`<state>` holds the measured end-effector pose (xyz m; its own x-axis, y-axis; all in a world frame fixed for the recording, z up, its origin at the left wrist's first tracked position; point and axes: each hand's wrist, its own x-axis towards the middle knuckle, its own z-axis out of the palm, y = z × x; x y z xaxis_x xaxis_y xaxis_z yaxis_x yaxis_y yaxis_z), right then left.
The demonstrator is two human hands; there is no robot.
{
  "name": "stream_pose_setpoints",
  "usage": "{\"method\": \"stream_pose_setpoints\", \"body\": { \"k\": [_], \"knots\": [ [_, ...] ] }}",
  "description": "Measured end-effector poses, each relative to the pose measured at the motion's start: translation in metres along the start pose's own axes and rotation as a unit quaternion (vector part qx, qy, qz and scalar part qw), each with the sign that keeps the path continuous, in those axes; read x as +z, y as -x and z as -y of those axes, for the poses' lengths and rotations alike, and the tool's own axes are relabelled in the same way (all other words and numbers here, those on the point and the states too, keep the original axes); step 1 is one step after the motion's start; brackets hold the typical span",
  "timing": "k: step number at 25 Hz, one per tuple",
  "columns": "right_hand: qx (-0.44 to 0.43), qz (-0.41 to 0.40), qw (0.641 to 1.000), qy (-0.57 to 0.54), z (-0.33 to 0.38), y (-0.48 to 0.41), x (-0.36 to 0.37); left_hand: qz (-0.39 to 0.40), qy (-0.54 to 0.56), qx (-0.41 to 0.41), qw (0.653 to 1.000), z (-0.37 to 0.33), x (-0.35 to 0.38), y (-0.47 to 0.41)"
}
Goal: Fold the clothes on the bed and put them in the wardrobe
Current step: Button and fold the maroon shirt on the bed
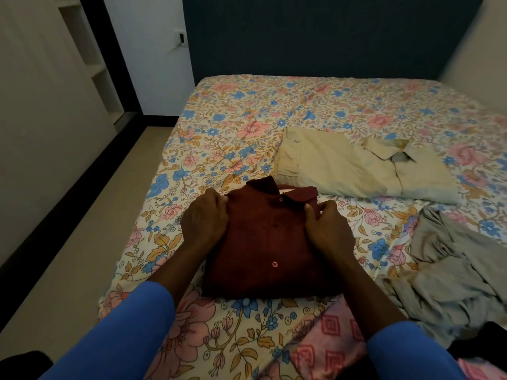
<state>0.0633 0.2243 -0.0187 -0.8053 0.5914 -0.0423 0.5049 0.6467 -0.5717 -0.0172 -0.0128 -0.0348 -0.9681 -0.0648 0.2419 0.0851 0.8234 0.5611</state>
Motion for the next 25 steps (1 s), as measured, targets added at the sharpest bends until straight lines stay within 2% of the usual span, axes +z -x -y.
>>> {"method": "stream_pose_setpoints", "body": {
  "k": [2, 4, 6, 9, 12, 13, 15, 17, 19, 20, 23, 25],
  "knots": [
    [-0.004, 0.001, 0.999, 0.039, -0.010, 0.007, 0.000, 0.000, 0.022, 0.041, 0.999, 0.004, -0.007, 0.006],
    [-0.004, 0.093, 0.992, 0.082, -0.024, 0.016, -0.005, 0.016, 0.024, 0.063, 0.998, 0.019, -0.017, 0.022],
    [0.001, 0.157, 0.985, 0.070, -0.030, 0.024, -0.019, 0.017, -0.014, 0.077, 0.997, 0.033, -0.024, 0.046],
    [-0.019, 0.156, 0.986, 0.059, -0.021, 0.024, -0.031, -0.008, -0.031, 0.079, 0.996, 0.038, -0.020, 0.070],
    [-0.045, 0.156, 0.981, 0.104, -0.011, 0.031, -0.025, 0.029, 0.032, 0.096, 0.994, 0.030, -0.015, 0.071],
    [-0.044, 0.143, 0.986, 0.077, -0.010, 0.032, -0.023, 0.027, 0.053, 0.072, 0.996, 0.027, -0.015, 0.067],
    [0.001, 0.105, 0.992, -0.063, -0.006, 0.033, -0.024, -0.007, 0.079, -0.013, 0.997, 0.021, -0.017, 0.054],
    [0.044, 0.067, 0.979, -0.188, -0.001, 0.028, -0.023, 0.019, 0.059, -0.046, 0.997, 0.015, -0.018, 0.037],
    [0.048, 0.053, 0.965, -0.252, 0.001, 0.021, -0.013, 0.081, 0.049, -0.018, 0.995, 0.008, -0.017, 0.023],
    [0.060, 0.043, 0.956, -0.285, 0.001, 0.017, -0.006, 0.088, 0.071, -0.030, 0.993, 0.003, -0.018, 0.019],
    [0.130, 0.037, 0.913, -0.384, 0.006, 0.004, -0.006, 0.058, 0.192, -0.129, 0.971, -0.005, -0.021, 0.012],
    [0.154, 0.077, 0.910, -0.377, 0.008, -0.001, -0.014, 0.083, 0.229, -0.149, 0.958, -0.008, -0.021, 0.017]
  ]
}}
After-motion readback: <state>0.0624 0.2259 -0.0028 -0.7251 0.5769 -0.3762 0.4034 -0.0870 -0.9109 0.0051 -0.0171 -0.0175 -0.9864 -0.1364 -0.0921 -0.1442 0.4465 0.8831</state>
